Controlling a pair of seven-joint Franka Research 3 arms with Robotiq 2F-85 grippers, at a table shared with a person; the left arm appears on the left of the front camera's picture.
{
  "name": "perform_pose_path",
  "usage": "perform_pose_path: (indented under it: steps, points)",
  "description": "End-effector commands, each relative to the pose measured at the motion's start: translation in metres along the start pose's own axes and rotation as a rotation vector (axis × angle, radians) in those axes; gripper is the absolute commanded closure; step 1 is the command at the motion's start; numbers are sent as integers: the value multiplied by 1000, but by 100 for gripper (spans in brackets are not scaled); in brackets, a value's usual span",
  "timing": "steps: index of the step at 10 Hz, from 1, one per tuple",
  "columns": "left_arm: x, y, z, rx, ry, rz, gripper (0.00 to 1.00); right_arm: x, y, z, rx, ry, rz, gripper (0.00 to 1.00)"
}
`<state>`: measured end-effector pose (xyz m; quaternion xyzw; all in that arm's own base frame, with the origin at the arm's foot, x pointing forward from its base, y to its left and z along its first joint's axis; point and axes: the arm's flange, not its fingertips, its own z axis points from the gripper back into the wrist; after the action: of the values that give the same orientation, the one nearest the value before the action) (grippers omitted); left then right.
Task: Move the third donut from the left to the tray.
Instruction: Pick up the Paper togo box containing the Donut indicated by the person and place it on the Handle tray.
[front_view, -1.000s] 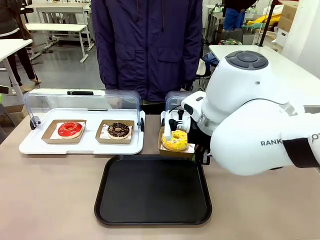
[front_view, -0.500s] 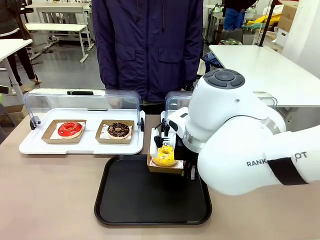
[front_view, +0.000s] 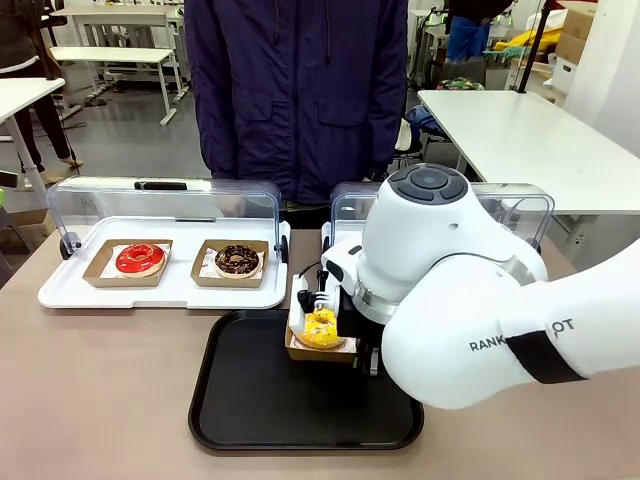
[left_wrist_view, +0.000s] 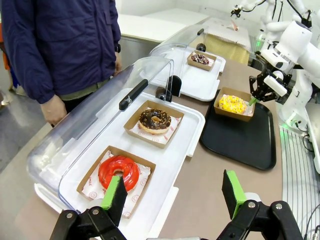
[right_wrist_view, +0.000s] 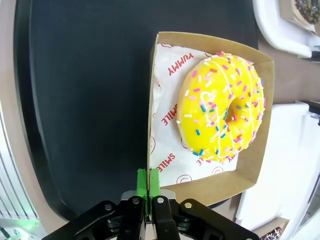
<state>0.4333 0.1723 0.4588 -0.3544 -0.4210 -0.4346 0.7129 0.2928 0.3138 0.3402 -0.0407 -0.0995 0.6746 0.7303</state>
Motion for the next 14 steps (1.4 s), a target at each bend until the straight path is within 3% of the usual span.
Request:
perform_pose_path:
  steps: [1, 14]
  points:
    - [3, -2, 0, -3, 6, 7, 0, -2, 21, -6, -2, -15, -14, 98]
    - [3, -2, 0, -3, 6, 7, 0, 7, 44, -24, 78, -17, 42, 98]
